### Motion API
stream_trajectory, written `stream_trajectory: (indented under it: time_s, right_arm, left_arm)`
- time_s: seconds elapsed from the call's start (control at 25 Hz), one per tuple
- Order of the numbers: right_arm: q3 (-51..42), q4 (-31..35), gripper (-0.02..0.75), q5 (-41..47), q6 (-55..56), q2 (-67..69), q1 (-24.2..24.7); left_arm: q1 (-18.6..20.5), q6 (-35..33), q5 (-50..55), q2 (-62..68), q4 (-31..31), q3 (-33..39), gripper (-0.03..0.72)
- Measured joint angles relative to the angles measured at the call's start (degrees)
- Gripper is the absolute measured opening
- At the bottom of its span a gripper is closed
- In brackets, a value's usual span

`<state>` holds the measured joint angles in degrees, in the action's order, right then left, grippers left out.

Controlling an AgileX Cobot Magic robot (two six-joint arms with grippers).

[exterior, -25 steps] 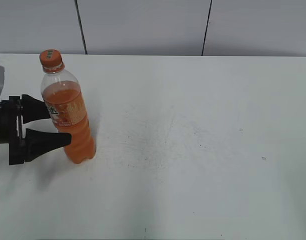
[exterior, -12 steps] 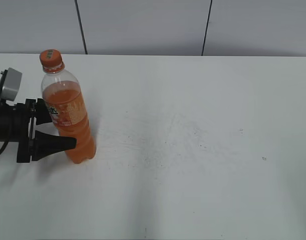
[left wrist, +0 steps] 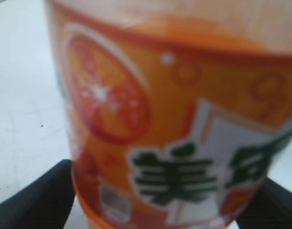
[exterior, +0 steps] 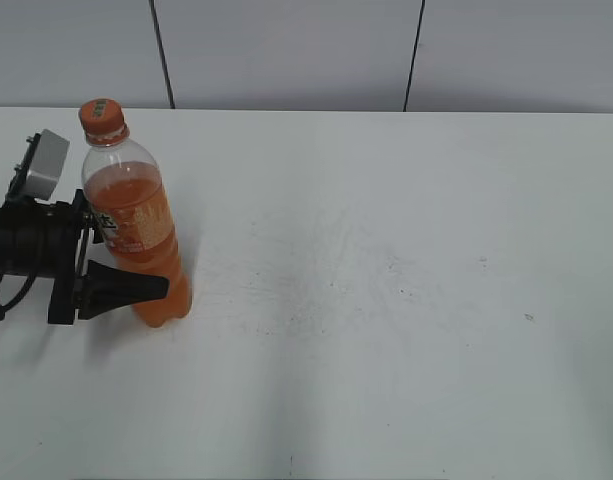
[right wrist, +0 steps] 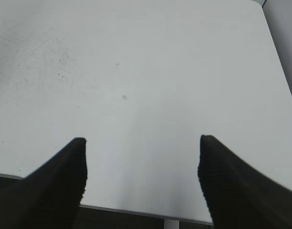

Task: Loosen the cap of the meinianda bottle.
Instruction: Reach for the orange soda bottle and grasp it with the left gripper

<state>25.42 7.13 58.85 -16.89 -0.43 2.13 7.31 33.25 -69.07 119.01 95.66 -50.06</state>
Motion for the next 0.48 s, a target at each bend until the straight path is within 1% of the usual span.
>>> stream_trajectory:
  time_s: [0.12, 0.32, 0.36, 0.48]
  right_arm:
    - [0.0, 0.0, 0.547, 0.0, 0.0, 0.0, 0.0]
    - [0.0, 0.0, 0.547, 0.0, 0.0, 0.0, 0.0]
    - [0.0, 0.0, 0.547, 0.0, 0.0, 0.0, 0.0]
    - [0.0, 0.0, 0.547, 0.0, 0.0, 0.0, 0.0]
  left_arm:
    - [-0.6, 0.0, 0.0, 0.0, 0.0, 0.0, 0.557]
    - [-1.8, -0.2, 0.3, 0.0, -0.3, -0.1, 0.414]
    - [-1.8, -0.3, 0.4, 0.0, -0.3, -0.1, 0.399]
    - [-1.8, -0.4, 0.4, 0.0, -0.4, -0.1, 0.396]
